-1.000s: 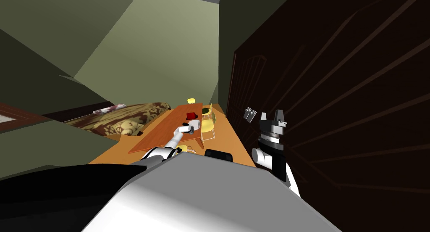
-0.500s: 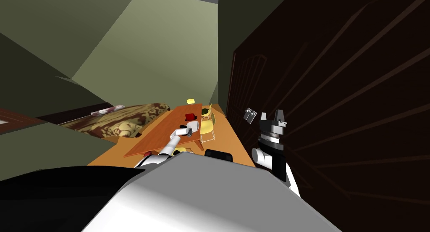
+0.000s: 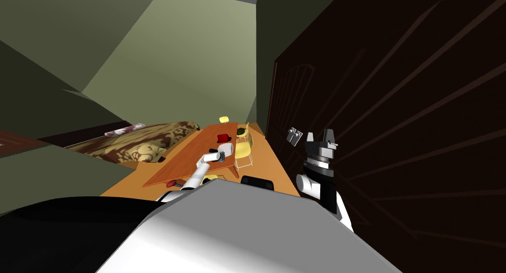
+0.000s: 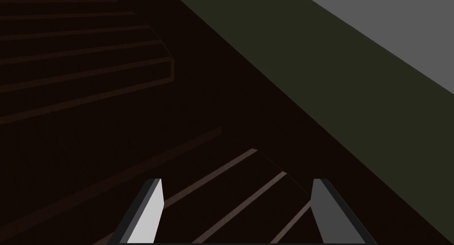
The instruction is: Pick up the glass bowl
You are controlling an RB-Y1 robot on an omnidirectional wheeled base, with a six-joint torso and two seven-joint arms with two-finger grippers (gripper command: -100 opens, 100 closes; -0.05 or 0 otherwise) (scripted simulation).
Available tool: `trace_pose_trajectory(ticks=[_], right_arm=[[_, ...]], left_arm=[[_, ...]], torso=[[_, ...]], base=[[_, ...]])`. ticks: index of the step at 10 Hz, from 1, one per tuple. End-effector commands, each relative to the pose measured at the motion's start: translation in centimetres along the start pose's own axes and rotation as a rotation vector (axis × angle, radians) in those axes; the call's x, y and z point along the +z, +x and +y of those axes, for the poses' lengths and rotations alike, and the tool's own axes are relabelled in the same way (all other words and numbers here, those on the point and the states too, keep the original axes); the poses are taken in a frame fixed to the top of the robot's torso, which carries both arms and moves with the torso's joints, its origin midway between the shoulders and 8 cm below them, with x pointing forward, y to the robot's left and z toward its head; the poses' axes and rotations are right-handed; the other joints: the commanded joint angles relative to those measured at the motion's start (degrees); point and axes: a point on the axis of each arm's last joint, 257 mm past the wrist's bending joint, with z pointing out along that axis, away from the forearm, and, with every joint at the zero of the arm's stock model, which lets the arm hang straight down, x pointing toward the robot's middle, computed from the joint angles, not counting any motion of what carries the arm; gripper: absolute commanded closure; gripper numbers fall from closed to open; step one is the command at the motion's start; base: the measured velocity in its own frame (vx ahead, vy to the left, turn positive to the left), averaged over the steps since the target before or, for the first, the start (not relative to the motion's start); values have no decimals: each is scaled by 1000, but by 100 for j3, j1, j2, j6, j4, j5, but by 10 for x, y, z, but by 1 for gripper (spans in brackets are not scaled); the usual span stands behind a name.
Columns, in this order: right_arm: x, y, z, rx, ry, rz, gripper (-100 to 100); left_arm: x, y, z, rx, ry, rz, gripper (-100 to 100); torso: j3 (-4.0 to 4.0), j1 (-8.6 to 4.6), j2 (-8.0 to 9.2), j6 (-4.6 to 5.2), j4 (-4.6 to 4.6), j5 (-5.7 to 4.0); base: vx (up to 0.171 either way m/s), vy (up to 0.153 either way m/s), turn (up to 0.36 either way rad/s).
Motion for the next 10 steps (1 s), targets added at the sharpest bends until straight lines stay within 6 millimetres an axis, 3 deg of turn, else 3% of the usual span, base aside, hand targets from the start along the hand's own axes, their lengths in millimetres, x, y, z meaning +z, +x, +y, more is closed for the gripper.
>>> trace_pose_trajectory(ticks=[1, 3, 4, 6, 8, 9, 10], right_arm=[[0, 0, 0, 0, 0, 0, 0], [0, 0, 0, 0, 0, 0, 0], [0, 0, 0, 0, 0, 0, 0], [0, 0, 0, 0, 0, 0, 0], [0, 0, 0, 0, 0, 0, 0], [0, 0, 0, 0, 0, 0, 0], [0, 0, 0, 0, 0, 0, 0]], left_arm=[[-5, -8, 14, 0, -8, -11, 100], [-14, 3, -6, 18, 39, 9, 100], [-18, -19, 20, -12, -7, -21, 100], [-27, -24, 27, 0, 7, -25, 100], [-36, -14, 10, 16, 49, -10, 100], [-43, -34, 30, -9, 14, -39, 100], [-49, -36, 33, -1, 23, -42, 100]], torso=[[0, 0, 0, 0, 0, 0], [15, 1, 23, 4, 9, -4], [23, -5, 34, 8, 15, -7], [9, -8, 9, 1, 9, -11], [22, -16, 29, 7, 17, -16], [29, -20, 39, 9, 22, -20], [22, -24, 27, 1, 18, -22]], base=[[61, 5, 5], [-2, 7, 6], [60, -3, -40], [81, 0, 8], [1, -4, 3], [69, -15, -36], [100, -2, 11]])
